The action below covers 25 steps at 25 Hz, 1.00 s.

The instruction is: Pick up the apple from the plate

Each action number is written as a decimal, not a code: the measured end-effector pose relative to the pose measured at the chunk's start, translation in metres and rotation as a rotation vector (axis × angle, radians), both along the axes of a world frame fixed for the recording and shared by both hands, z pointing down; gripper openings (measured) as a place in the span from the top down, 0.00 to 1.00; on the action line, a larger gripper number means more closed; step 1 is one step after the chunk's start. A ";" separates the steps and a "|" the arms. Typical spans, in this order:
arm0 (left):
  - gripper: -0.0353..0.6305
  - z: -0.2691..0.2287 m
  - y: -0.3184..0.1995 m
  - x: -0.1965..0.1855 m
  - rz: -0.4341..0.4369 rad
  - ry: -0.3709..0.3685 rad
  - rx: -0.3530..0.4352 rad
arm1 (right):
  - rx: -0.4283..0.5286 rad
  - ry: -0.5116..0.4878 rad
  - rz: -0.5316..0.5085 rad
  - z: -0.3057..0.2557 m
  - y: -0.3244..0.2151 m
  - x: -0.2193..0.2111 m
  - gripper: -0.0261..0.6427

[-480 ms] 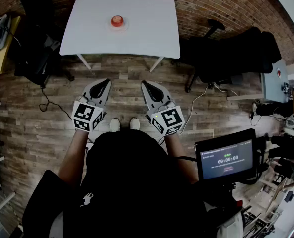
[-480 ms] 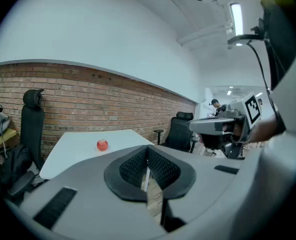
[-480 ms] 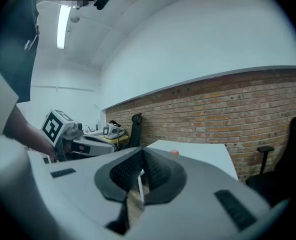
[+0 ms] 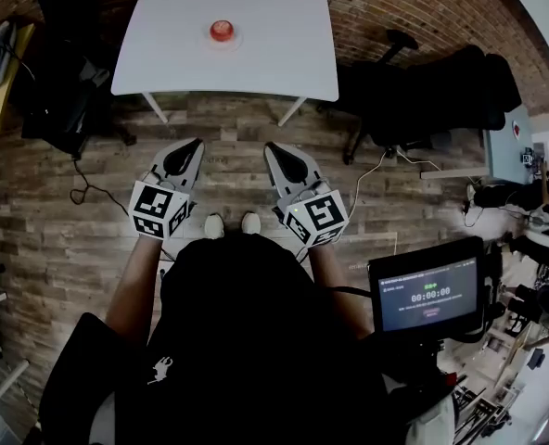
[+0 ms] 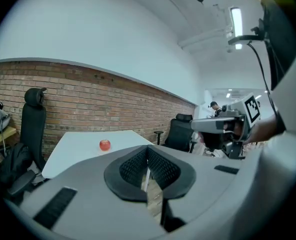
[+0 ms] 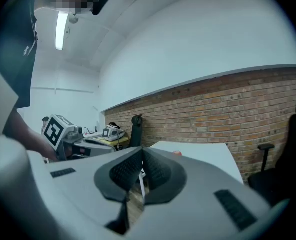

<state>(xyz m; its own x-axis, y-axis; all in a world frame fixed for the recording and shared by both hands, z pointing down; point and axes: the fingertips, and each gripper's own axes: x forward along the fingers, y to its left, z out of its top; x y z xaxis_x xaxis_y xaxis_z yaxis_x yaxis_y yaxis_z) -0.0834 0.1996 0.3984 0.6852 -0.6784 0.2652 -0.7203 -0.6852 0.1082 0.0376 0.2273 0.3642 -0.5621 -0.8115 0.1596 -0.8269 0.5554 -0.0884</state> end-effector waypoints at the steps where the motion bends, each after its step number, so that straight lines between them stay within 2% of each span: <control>1: 0.94 -0.001 0.000 -0.002 0.002 0.005 0.001 | -0.001 -0.003 0.003 -0.001 0.000 -0.002 0.95; 13: 0.94 0.016 0.019 -0.039 0.013 0.002 -0.005 | -0.014 -0.007 0.027 0.011 0.024 -0.035 0.95; 25: 0.94 0.019 0.024 -0.079 -0.077 0.034 -0.019 | -0.016 0.032 0.014 0.007 0.027 -0.055 0.95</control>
<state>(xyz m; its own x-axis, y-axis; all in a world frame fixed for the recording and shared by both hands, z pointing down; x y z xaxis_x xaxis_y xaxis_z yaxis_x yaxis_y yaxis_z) -0.1622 0.2232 0.4169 0.6402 -0.7244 0.2557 -0.7663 -0.6257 0.1459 -0.0178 0.2548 0.3708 -0.5452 -0.8165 0.1900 -0.8370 0.5426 -0.0706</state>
